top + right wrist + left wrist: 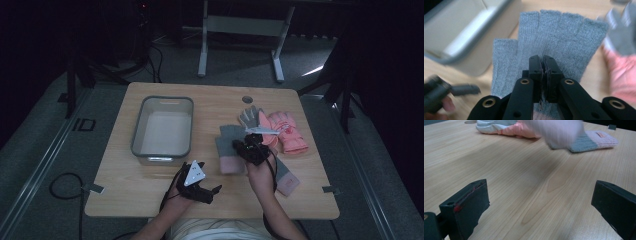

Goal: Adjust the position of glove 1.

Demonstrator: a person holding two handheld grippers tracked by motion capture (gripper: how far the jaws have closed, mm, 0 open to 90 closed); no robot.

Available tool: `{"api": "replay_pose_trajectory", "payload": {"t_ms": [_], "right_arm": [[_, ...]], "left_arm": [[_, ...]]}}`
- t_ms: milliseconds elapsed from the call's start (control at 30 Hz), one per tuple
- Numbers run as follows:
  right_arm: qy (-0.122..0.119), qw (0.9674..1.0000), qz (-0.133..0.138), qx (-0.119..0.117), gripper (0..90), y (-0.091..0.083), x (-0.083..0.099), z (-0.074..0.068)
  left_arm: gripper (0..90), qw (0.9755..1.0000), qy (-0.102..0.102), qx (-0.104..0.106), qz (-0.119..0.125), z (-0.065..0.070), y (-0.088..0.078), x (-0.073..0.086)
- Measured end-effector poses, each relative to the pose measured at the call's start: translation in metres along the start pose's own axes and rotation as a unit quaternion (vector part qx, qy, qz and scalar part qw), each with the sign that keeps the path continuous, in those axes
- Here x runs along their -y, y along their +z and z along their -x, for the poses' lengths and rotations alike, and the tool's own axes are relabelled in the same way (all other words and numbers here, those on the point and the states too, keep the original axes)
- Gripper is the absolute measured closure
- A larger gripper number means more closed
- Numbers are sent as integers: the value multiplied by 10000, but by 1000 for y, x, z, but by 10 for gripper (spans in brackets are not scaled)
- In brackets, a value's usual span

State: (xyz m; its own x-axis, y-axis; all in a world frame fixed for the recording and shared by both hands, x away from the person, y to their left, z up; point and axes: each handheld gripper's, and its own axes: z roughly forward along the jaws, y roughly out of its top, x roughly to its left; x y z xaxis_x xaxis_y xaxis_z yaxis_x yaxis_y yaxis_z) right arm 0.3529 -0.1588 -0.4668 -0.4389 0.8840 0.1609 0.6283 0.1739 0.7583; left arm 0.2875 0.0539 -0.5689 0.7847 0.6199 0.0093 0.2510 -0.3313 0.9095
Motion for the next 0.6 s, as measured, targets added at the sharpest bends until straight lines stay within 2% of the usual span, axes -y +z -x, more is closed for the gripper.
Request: {"api": "replay_pose_trajectory", "payload": {"t_ms": [67, 267, 533, 600], "right_arm": [[73, 9999, -132, -22, 859, 10, 11, -1], [193, 9985, -481, 183, 859, 43, 33, 3], [449, 9961, -710, 266, 849, 65, 48, 11], [513, 9960, -670, 283, 839, 69, 52, 12]], "left_arm": [[10, 10000, 0, -3, 5, 0, 0, 0], [10, 10000, 4, -39, 15, 0, 0, 0], [10, 10000, 38, -51, 16, 1, 0, 0], [10, 10000, 31, -54, 18, 1, 0, 0]]}}
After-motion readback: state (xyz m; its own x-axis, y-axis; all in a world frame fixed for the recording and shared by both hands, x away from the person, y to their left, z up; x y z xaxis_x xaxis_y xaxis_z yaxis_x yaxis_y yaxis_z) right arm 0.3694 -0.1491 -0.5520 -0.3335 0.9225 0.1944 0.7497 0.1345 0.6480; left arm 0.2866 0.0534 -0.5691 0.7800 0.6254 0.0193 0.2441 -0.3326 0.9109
